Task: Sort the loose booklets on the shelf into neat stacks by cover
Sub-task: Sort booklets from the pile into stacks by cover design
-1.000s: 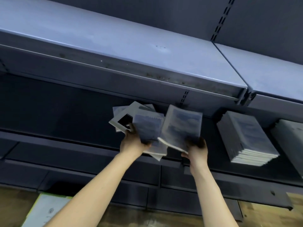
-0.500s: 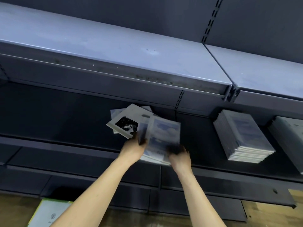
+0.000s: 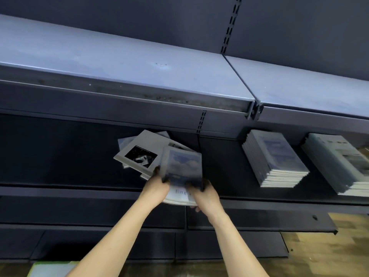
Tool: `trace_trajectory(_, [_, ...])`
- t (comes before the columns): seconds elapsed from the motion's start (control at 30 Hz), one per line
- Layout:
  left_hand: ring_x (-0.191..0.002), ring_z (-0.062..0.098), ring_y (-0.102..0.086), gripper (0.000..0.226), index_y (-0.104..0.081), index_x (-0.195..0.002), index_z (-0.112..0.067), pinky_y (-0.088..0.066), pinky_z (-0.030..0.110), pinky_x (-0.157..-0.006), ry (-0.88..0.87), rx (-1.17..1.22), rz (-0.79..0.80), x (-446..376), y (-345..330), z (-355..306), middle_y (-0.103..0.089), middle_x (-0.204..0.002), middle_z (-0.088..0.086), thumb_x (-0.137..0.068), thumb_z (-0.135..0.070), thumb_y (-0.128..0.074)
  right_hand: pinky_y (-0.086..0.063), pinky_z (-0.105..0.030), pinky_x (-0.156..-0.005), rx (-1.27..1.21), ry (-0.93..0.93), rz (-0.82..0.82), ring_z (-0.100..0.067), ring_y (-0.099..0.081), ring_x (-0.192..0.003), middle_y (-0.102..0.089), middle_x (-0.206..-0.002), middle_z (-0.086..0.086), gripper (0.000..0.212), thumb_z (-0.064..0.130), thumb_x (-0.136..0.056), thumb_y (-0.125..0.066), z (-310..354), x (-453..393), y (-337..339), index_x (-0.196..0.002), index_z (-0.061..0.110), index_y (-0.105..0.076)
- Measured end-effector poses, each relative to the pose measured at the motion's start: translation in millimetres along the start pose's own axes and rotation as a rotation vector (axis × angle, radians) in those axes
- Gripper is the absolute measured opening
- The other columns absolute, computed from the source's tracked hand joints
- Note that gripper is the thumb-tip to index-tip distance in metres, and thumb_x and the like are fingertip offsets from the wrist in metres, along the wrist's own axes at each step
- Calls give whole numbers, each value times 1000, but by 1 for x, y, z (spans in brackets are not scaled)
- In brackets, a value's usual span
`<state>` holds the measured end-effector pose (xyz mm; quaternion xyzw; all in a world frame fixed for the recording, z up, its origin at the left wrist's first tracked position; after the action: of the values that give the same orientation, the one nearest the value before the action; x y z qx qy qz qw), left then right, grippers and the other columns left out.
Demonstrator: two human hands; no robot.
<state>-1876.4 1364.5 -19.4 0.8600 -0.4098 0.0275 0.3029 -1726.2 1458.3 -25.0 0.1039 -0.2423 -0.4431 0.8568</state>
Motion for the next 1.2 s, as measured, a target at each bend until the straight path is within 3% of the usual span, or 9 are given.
trace_trajectory(0.07, [-97,20,-62,25,-49,-123,-20,-54,40,-84,-29,17,17,1,-4,-2,-62,-105,5,-98,-22,-47,-45,-24,-45,-63,-42,-22,-17,-65,-58,-68,-95,-4,33,41,-93,-60,-3,5,0,-116,19,-53])
trace_trajectory(0.17, [-98,21,-62,25,-54,-121,-16,-52,33,-78,-84,15,40,3,-11,-13,-64,-105,6,-97,-21,-51,-46,-24,-48,-132,-71,-89,-17,-63,-71,-66,-98,-6,24,37,-98,-51,-3,12,9,-113,17,-52])
trace_trajectory(0.23, [-97,17,-61,33,-51,-130,-15,-47,25,-71,-135,18,59,6,-18,-24,-63,-108,6,-97,-21,-51,-52,-27,-55,-132,-71,-140,-18,-64,-81,-65,-101,-5,24,38,-99,-49,-4,16,21,-110,17,-53])
trace_trajectory(0.33, [-95,18,-60,30,-52,-127,-16,-45,29,-74,-189,37,81,13,-30,-42,-63,-108,6,-98,-20,-50,-59,-39,-73,-130,-42,-258,-18,-65,-87,-66,-99,-3,22,42,-96,-53,-10,24,44,-100,20,-55])
trace_trajectory(0.43, [-95,20,-61,32,-52,-127,-19,-46,31,-75,-266,42,109,20,-48,-63,-64,-108,6,-96,-24,-50,-59,-46,-82,-148,-8,-377,-17,-66,-90,-67,-101,0,25,46,-94,-55,-17,38,69,-107,24,-55])
trace_trajectory(0.8, [-101,19,-62,36,-53,-129,-21,-48,30,-81,-523,109,239,68,-119,-156,-64,-113,-1,-94,-13,-50,-53,-31,-67,-264,36,-688,-12,-66,-85,-68,-97,7,24,46,-96,-54,-30,96,170,-111,27,-57])
trace_trajectory(0.9, [-101,18,-62,30,-56,-122,-19,-47,29,-80,-557,95,258,83,-141,-176,-65,-111,-1,-92,-15,-51,-50,-28,-66,-296,20,-709,-13,-67,-85,-69,-98,6,26,50,-91,-56,-40,109,196,-109,30,-57])
trace_trajectory(1.03, [-98,17,-63,22,-58,-112,-21,-44,27,-74,-604,85,284,101,-175,-197,-66,-106,-3,-92,-17,-52,-46,-26,-62,-355,12,-710,-12,-64,-79,-68,-98,4,18,35,-88,-55,-54,127,232,-105,30,-58])
trace_trajectory(1.2, [-101,14,-60,33,-55,-122,-28,-44,28,-78,-616,86,302,128,-220,-219,-64,-111,-8,-92,-18,-49,-46,-26,-64,-375,32,-689,-10,-63,-80,-68,-97,6,18,27,-87,-53,-73,143,279,-104,28,-60])
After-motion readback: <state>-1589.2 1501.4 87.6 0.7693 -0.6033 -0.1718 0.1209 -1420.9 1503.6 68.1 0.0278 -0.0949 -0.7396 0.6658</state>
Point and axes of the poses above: each hand's wrist, its own x-axis away from the middle knuckle, its own y-axis out of the back of the hand, z = x × y, the point moved 4 cm from there along -x, towards the middle knuckle
